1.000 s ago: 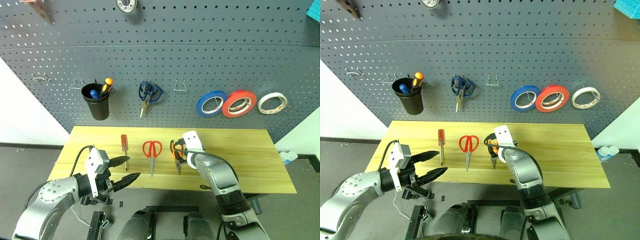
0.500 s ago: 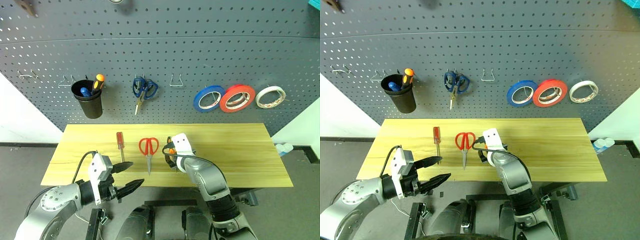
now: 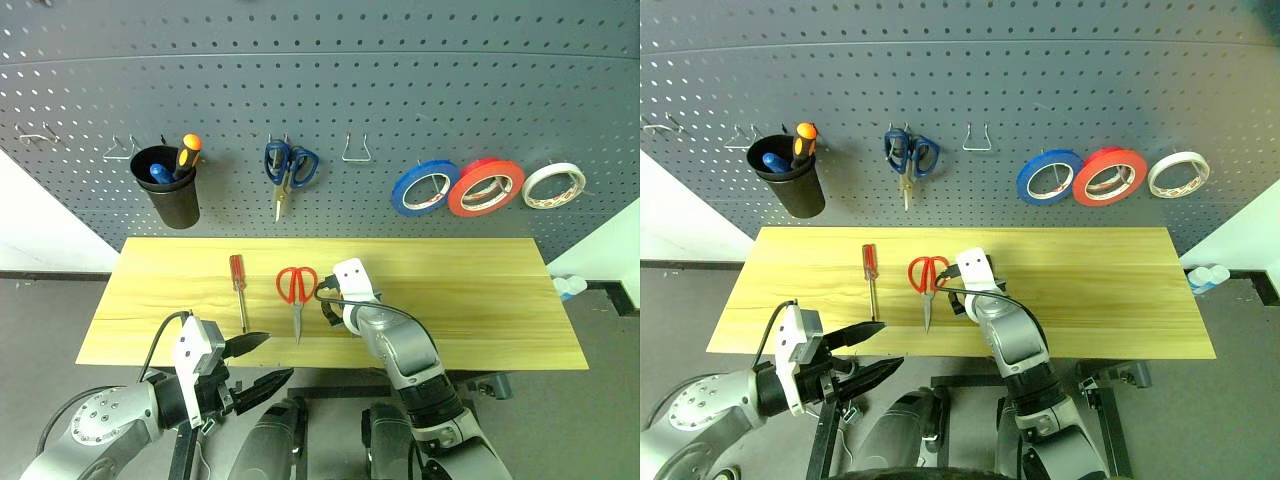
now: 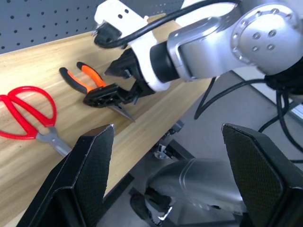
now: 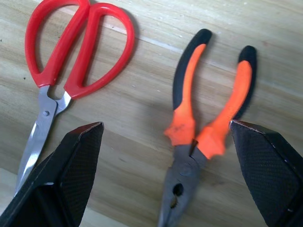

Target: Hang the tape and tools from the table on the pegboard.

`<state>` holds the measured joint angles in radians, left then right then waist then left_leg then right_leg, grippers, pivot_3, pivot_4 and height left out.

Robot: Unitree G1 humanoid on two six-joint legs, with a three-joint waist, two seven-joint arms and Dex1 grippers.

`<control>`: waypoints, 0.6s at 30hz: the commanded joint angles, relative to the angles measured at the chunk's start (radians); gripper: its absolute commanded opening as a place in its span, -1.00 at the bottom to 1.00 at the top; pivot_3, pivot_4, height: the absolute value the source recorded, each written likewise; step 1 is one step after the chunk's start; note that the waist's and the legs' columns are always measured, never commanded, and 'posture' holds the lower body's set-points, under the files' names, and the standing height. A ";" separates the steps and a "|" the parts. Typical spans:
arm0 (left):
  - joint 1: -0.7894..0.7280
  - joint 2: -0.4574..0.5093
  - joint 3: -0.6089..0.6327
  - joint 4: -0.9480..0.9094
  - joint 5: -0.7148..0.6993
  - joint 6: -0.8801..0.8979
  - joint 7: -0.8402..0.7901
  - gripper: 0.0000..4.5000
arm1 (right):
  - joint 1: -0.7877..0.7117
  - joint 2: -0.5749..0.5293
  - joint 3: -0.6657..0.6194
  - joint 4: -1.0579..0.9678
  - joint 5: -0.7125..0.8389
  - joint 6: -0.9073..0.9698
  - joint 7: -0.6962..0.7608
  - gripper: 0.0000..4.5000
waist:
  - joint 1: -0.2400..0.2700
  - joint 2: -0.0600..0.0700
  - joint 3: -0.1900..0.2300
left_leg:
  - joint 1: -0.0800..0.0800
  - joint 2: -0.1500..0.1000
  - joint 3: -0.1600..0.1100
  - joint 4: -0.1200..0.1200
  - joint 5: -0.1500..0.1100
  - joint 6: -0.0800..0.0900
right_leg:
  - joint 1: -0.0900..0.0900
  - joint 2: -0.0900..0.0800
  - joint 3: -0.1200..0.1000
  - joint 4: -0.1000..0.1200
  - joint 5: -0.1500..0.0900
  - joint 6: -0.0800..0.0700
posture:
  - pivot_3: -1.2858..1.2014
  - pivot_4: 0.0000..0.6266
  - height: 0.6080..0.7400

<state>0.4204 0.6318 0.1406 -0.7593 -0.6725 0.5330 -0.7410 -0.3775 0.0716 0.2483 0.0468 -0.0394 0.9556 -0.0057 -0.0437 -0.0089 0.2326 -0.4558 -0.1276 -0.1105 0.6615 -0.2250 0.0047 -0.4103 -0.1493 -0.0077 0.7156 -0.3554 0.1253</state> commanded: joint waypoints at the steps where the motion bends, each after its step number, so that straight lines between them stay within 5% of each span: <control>1: 0.016 0.016 0.039 -0.071 -0.054 0.018 0.018 0.69 | -0.022 0.011 -0.001 0.001 -0.013 -0.029 -0.007 0.98 | 0.000 -0.001 0.008 | -0.001 0.000 0.000 0.000 0.000 0.000 | -0.001 0.000 0.000 0.000 0.000 0.000 | 0.03 -0.04 0.09; 18: 0.081 0.045 0.062 -0.148 -0.122 0.047 0.066 0.69 | -0.044 0.069 -0.076 0.033 -0.050 -0.066 -0.134 0.98 | 0.000 -0.004 0.041 | -0.011 0.000 0.000 0.000 0.000 0.000 | -0.013 0.000 0.000 0.001 0.000 0.001 | 0.03 0.03 0.09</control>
<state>0.4950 0.6707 0.1956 -0.8688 -0.7761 0.5819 -0.6776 -0.4119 0.1195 0.1786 0.0842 -0.0842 0.9063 -0.1250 -0.0439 -0.0128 0.2735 -0.4678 -0.1274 -0.1099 0.6614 -0.2248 0.0046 -0.4238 -0.1491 -0.0077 0.7168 -0.3548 0.1264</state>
